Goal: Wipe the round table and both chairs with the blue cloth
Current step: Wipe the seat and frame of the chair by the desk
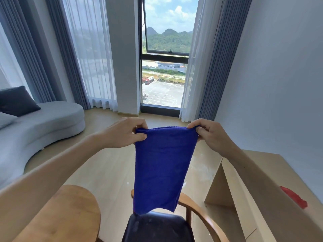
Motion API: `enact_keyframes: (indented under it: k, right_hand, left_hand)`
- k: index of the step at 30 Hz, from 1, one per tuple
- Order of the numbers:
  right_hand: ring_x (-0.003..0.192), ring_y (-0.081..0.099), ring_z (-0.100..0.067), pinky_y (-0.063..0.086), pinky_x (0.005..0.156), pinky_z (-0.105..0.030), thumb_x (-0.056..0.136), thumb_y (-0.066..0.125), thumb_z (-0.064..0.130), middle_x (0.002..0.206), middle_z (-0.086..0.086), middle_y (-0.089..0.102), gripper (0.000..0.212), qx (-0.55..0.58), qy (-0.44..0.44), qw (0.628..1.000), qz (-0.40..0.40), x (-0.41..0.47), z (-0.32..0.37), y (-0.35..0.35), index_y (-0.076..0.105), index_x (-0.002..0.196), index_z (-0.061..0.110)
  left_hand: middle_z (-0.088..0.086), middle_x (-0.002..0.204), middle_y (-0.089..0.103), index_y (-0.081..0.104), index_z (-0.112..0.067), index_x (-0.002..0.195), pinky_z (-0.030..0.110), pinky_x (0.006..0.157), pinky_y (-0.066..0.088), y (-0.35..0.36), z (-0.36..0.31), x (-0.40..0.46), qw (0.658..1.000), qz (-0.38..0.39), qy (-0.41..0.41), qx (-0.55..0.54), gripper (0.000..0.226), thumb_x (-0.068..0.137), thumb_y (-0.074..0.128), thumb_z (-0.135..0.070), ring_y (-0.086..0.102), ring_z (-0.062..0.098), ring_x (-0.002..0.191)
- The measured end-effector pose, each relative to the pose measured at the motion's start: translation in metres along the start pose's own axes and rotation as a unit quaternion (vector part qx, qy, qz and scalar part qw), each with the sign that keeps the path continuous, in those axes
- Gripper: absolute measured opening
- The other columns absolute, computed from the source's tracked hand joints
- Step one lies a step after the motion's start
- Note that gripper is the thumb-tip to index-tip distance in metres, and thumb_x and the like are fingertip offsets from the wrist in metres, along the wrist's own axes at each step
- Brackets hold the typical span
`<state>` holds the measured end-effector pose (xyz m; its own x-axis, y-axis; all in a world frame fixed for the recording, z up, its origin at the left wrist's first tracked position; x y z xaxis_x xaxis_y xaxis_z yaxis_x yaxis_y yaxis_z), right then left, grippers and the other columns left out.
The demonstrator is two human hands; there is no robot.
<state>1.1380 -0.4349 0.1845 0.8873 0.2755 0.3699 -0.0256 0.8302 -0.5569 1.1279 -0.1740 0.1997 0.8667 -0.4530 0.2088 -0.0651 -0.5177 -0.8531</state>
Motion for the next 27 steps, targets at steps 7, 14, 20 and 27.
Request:
enact_keyframes:
  k: [7, 14, 20, 27]
  right_hand:
    - [0.08, 0.066, -0.014, 0.057, 0.069, -0.022, 0.089, 0.065, 0.014, 0.087, 0.005, 0.068, 0.01, 0.004, 0.011, 1.0, 0.021, 0.002, -0.004, 0.005, 0.065, 0.092, 0.024]
    - [0.094, 0.062, -0.014, 0.057, 0.085, -0.036, 0.08, 0.074, 0.021, 0.103, 0.006, 0.064, 0.052, -0.153, 0.046, 0.981, 0.114, 0.006, -0.012, 0.012, 0.044, 0.121, 0.034]
    - [0.096, 0.06, -0.007, 0.049, 0.085, -0.028, 0.079, 0.07, 0.05, 0.107, 0.01, 0.065, 0.055, -0.123, -0.035, 0.982, 0.139, 0.014, 0.029, 0.054, 0.051, 0.126, 0.029]
    - [0.078, 0.061, -0.006, 0.05, 0.072, -0.021, 0.083, 0.071, 0.04, 0.086, 0.013, 0.065, 0.03, -0.128, -0.057, 0.979, 0.147, 0.011, 0.04, 0.05, 0.065, 0.108, 0.026]
  left_hand:
    - [-0.015, 0.08, 0.059, 0.049, -0.033, 0.083, 0.013, 0.059, 0.04, 0.006, 0.004, 0.003, 0.999, -0.02, -0.022, 0.018, 0.02, 0.094, 0.053, -0.018, 0.056, -0.001, 0.071]
    - [-0.02, 0.086, 0.061, 0.062, -0.031, 0.093, 0.006, 0.073, 0.041, 0.012, -0.019, 0.009, 0.998, -0.012, 0.051, -0.039, 0.024, 0.093, 0.056, -0.008, 0.054, -0.001, 0.087]
    - [-0.009, 0.079, 0.067, 0.046, -0.036, 0.092, 0.018, 0.064, 0.051, 0.032, -0.041, 0.025, 0.994, -0.04, 0.055, -0.086, 0.033, 0.082, 0.069, -0.015, 0.06, 0.003, 0.071]
    - [0.004, 0.08, 0.064, 0.047, -0.02, 0.087, 0.028, 0.065, 0.054, 0.038, -0.024, 0.015, 0.973, -0.057, 0.003, -0.222, 0.031, 0.079, 0.076, -0.011, 0.061, 0.019, 0.068]
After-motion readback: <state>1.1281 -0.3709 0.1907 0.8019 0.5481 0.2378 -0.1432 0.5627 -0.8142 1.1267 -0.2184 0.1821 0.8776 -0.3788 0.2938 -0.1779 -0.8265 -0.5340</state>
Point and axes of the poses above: each hand's wrist, its own x-axis towards the middle knuckle, its own y-axis out of the palm, z = x × y, the point moved 4 cm from there along x, towards the middle knuckle
